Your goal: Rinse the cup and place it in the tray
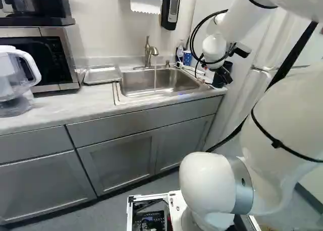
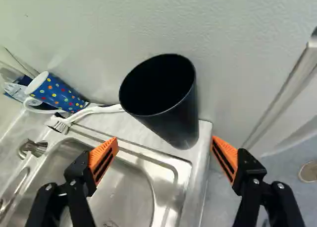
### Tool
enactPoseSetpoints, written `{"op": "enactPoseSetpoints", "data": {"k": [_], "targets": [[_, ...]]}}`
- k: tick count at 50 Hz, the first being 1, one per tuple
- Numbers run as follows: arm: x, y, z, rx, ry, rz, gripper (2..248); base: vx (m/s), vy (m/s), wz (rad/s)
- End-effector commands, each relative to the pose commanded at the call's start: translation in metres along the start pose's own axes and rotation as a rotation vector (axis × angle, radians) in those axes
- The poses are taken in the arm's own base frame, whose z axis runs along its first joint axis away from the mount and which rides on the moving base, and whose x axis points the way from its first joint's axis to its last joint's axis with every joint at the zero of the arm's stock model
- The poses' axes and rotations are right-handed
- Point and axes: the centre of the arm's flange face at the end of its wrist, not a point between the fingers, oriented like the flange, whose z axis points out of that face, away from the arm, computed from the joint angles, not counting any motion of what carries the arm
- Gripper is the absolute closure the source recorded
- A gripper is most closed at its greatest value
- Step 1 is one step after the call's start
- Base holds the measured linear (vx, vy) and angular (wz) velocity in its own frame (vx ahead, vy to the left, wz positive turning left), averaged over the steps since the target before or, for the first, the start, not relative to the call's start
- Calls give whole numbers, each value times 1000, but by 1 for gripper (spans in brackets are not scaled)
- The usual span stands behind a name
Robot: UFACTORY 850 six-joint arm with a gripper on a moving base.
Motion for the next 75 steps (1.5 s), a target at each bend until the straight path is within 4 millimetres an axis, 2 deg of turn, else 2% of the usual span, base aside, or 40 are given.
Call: {"op": "enactPoseSetpoints", "data": {"k": [14,33,75], "targets": [[4,0,3,-33,29,-1,3,0,0,0],[7,-15,15,-27,25,-6,3,0,0,0],[18,-18,32,-46,31,6,3,0,0,0]]}}
